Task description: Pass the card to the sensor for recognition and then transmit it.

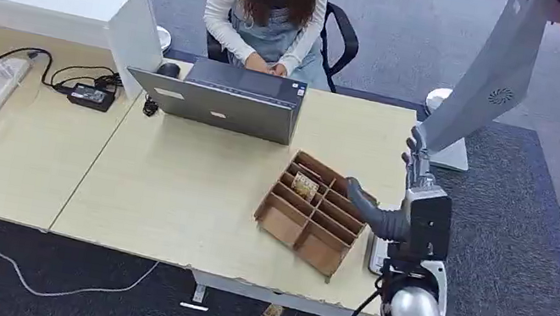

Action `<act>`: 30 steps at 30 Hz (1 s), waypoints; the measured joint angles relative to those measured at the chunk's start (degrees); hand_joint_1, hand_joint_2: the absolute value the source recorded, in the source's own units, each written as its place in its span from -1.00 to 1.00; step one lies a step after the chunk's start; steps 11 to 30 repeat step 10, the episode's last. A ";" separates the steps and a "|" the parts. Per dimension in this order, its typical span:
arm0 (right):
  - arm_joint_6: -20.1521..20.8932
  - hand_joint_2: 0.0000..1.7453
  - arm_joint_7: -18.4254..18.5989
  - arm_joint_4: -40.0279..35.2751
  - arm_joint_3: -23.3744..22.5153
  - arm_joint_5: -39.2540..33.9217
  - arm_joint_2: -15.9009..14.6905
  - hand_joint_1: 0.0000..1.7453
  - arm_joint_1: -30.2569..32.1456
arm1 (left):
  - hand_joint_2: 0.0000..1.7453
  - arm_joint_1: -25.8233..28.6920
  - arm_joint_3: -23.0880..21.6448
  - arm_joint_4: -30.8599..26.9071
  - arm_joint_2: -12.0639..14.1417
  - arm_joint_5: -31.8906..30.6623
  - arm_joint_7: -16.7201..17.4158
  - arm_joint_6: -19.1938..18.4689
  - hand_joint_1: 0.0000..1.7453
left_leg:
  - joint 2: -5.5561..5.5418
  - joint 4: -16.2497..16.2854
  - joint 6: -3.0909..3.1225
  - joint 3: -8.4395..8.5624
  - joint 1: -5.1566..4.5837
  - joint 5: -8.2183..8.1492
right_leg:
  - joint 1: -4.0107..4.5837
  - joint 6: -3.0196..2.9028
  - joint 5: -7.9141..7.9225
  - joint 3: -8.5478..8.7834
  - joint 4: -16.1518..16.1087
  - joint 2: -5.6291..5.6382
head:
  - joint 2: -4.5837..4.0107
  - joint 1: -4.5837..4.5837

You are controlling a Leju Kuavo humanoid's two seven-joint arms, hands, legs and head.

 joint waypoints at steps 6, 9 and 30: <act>-1.09 1.00 -1.49 -0.09 0.44 0.13 -0.02 -1.00 0.57 | -1.00 0.02 0.02 -0.02 0.04 0.26 0.07 -0.17 -1.00 | 0.01 0.00 0.00 0.02 -0.02 0.00 | -0.05 0.00 0.01 0.00 0.00 0.00 | 0.02 0.00; -1.62 1.00 -1.62 -0.13 0.46 -0.09 -0.09 -1.00 0.62 | -1.00 0.04 0.02 -0.02 0.11 0.42 0.15 -0.35 -1.00 | 0.02 0.00 0.00 0.03 -0.02 0.00 | -0.05 0.00 0.01 0.00 0.00 0.01 | 0.00 0.00; -1.64 1.00 -1.70 -0.11 0.46 -0.09 -0.11 -1.00 0.64 | -1.00 0.04 0.02 -0.02 0.11 0.44 0.28 -0.37 -1.00 | 0.02 0.00 0.00 0.03 -0.01 0.00 | -0.05 0.00 0.01 0.00 0.00 0.00 | 0.02 0.00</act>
